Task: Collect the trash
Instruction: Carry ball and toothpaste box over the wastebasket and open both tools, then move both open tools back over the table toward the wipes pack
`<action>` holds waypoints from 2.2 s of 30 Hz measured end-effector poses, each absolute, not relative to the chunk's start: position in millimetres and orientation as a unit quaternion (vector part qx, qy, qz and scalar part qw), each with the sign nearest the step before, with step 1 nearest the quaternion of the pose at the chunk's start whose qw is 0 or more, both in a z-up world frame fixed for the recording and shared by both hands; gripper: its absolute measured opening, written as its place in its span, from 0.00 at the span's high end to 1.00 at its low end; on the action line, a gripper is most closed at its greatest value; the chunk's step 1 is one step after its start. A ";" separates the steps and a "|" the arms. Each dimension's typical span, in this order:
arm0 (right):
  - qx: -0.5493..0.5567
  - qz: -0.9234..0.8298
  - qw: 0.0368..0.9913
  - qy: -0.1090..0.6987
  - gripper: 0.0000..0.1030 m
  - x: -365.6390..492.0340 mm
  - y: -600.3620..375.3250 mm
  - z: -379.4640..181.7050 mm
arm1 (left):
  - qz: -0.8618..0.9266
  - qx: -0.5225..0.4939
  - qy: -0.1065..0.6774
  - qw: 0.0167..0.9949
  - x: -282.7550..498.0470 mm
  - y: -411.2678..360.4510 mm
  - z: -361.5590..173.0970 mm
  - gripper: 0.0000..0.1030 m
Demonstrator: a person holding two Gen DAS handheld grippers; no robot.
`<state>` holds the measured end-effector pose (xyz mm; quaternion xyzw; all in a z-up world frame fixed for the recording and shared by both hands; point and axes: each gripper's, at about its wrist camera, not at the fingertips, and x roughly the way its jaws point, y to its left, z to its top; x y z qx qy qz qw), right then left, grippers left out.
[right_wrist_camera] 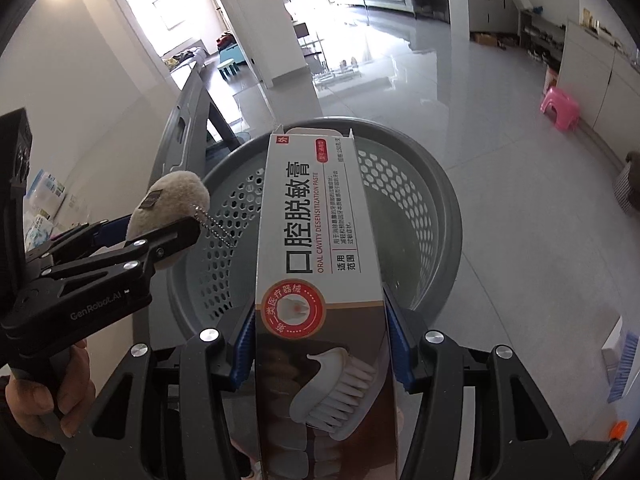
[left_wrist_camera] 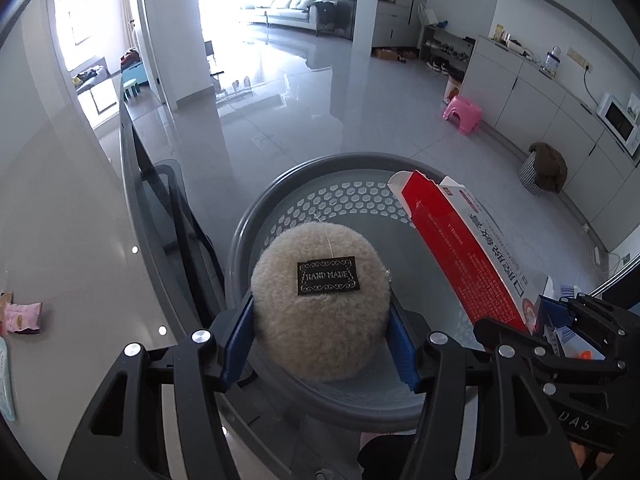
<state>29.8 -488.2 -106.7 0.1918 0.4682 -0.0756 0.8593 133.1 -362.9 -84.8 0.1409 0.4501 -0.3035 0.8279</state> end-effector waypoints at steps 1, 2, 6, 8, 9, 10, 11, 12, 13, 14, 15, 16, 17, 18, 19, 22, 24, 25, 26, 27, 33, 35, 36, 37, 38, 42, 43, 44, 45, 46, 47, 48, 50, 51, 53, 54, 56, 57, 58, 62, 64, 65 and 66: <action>0.196 -0.072 0.858 0.469 0.49 33.8 -490.6 -109.5 | -0.304 0.144 0.450 0.827 134.3 -363.5 -85.3 0.43; 0.197 -0.072 0.858 0.470 0.48 33.0 -496.5 -111.1 | -0.302 0.148 0.448 0.828 134.8 -364.7 -86.0 0.40; 0.196 -0.063 0.862 0.464 0.30 39.6 -498.2 -113.2 | -0.291 0.153 0.440 0.836 131.2 -360.5 -84.3 0.20; 0.202 -0.059 0.867 0.451 0.24 37.0 -500.4 -109.2 | -0.286 0.152 0.437 0.839 130.2 -357.7 -82.0 0.15; 0.204 -0.060 0.871 0.444 0.24 35.9 -500.9 -107.1 | -0.285 0.151 0.438 0.839 130.8 -357.3 -81.7 0.15; 0.205 -0.060 0.871 0.442 0.24 35.3 -503.3 -106.2 | -0.284 0.149 0.440 0.838 131.6 -356.0 -81.9 0.15; 0.206 -0.063 0.871 0.441 0.24 34.6 -504.3 -106.3 | -0.283 0.146 0.444 0.838 132.8 -354.3 -82.4 0.15; 0.209 -0.065 0.871 0.440 0.24 33.5 -504.7 -107.1 | -0.282 0.144 0.446 0.837 133.6 -353.9 -82.7 0.15; 0.212 -0.065 0.870 0.440 0.24 31.4 -505.8 -108.0 | -0.283 0.142 0.448 0.836 134.4 -356.7 -82.9 0.15; 0.215 -0.065 0.869 0.440 0.24 29.8 -507.0 -108.7 | -0.282 0.141 0.448 0.837 135.1 -355.3 -83.0 0.15; 0.215 -0.067 0.869 0.440 0.24 28.0 -507.2 -109.5 | -0.281 0.141 0.448 0.837 135.7 -354.2 -83.0 0.15; 0.216 -0.068 0.868 0.441 0.24 26.7 -506.8 -110.4 | -0.281 0.141 0.448 0.837 135.4 -354.1 -83.0 0.15; 0.215 -0.068 0.868 0.442 0.24 25.1 -503.9 -110.7 | -0.280 0.141 0.449 0.837 134.8 -355.2 -82.6 0.15; 0.216 -0.069 0.868 0.441 0.24 24.2 -503.1 -111.4 | -0.280 0.140 0.449 0.837 133.4 -354.1 -81.8 0.15; 0.215 -0.069 0.869 0.440 0.24 23.3 -500.7 -111.8 | -0.280 0.140 0.449 0.837 132.0 -354.5 -80.8 0.15; 0.209 -0.070 0.871 0.439 0.24 22.4 -495.9 -110.1 | -0.280 0.136 0.447 0.839 129.6 -349.8 -78.2 0.15; 0.207 -0.073 0.873 0.436 0.24 22.0 -494.3 -108.3 | -0.280 0.134 0.446 0.839 128.8 -347.8 -76.8 0.15; 0.207 -0.074 0.874 0.434 0.24 23.9 -494.1 -106.7 | -0.280 0.133 0.446 0.839 127.9 -346.7 -75.6 0.15; 0.208 -0.075 0.874 0.432 0.24 22.9 -493.5 -104.2 | -0.280 0.133 0.445 0.840 127.6 -344.9 -74.0 0.15; 0.207 -0.075 0.875 0.430 0.24 20.6 -491.8 -102.7 | -0.279 0.131 0.444 0.841 126.9 -341.8 -72.0 0.15; 0.195 -0.082 0.887 0.410 0.24 8.2 -480.2 -85.0 | -0.278 0.115 0.434 0.849 122.3 -325.3 -56.9 0.15; 0.191 -0.081 0.891 0.404 0.24 5.4 -474.2 -77.8 | -0.278 0.110 0.430 0.852 119.3 -316.7 -50.3 0.15; 0.186 -0.082 0.893 0.401 0.24 3.8 -468.9 -73.6 | -0.278 0.108 0.427 0.854 117.9 -312.5 -47.7 0.15; 0.183 -0.083 0.895 0.399 0.24 2.5 -464.9 -69.9 | -0.277 0.106 0.424 0.856 115.6 -307.0 -44.3 0.15; 0.177 -0.082 0.897 0.396 0.24 0.8 -458.7 -66.5 | -0.275 0.105 0.421 0.858 113.0 -303.0 -41.2 0.15; 0.162 -0.073 0.907 0.381 0.24 -4.6 -430.6 -54.6 | -0.265 0.101 0.409 0.867 101.8 -272.7 -30.4 0.15; 0.159 -0.070 0.910 0.378 0.24 -6.2 -422.3 -52.5 | -0.260 0.100 0.406 0.870 99.1 -263.1 -28.8 0.15; 0.156 -0.067 0.911 0.375 0.24 -7.9 -414.7 -51.2 | -0.256 0.100 0.404 0.873 97.5 -255.9 -27.5 0.15; 0.154 -0.063 0.913 0.373 0.24 -8.9 -405.5 -49.9 | -0.249 0.098 0.402 0.876 95.6 -244.4 -26.1 0.14; 0.154 -0.059 0.913 0.373 0.24 -9.2 -398.8 -50.4 | -0.243 0.097 0.400 0.878 93.9 -233.6 -25.0 0.14; 0.153 -0.054 0.914 0.372 0.24 -8.9 -391.4 -50.0 | -0.236 0.094 0.399 0.881 91.9 -219.9 -24.3 0.14; 0.152 -0.048 0.915 0.371 0.24 -8.5 -380.5 -49.7 | -0.231 0.092 0.398 0.883 91.2 -210.2 -23.9 0.14; 0.146 -0.039 0.917 0.369 0.24 -7.7 -363.6 -49.2 | -0.217 0.088 0.399 0.886 89.3 -186.6 -23.3 0.14; 0.143 -0.033 0.918 0.367 0.24 -6.5 -351.9 -48.9 | -0.209 0.086 0.399 0.889 88.3 -172.0 -23.2 0.14; 0.140 -0.022 0.920 0.366 0.24 -3.7 -333.7 -49.9 | -0.189 0.080 0.396 0.895 86.8 -141.9 -22.3 0.14; 0.139 -0.016 0.920 0.366 0.24 -0.7 -327.3 -50.1 | -0.180 0.076 0.394 0.898 87.1 -129.8 -20.5 0.14; 0.136 -0.002 0.921 0.365 0.24 3.6 -308.3 -51.0 | -0.158 0.069 0.389 0.905 85.6 -102.8 -17.3 0.14; 0.134 0.004 0.921 0.365 0.24 6.2 -300.4 -51.2 | -0.148 0.067 0.388 0.907 83.1 -93.3 -18.1 0.14; 0.132 0.012 0.921 0.366 0.24 9.2 -290.6 -52.0 | -0.135 0.065 0.385 0.911 81.6 -80.0 -16.7 0.14; 0.119 0.037 0.921 0.368 0.24 19.0 -257.6 -53.3 | -0.087 0.060 0.385 0.917 76.0 -35.1 -11.2 0.14; 0.117 0.051 0.922 0.367 0.24 24.5 -243.4 -51.3 | -0.068 0.053 0.387 0.918 72.3 -12.8 -9.9 0.14; 0.117 0.059 0.920 0.368 0.24 27.6 -236.7 -50.3 | -0.056 0.048 0.390 0.918 70.5 -1.2 -8.9 0.14; 0.117 0.064 0.920 0.369 0.24 29.5 -232.2 -49.5 | -0.050 0.043 0.391 0.918 69.5 7.4 -9.1 0.14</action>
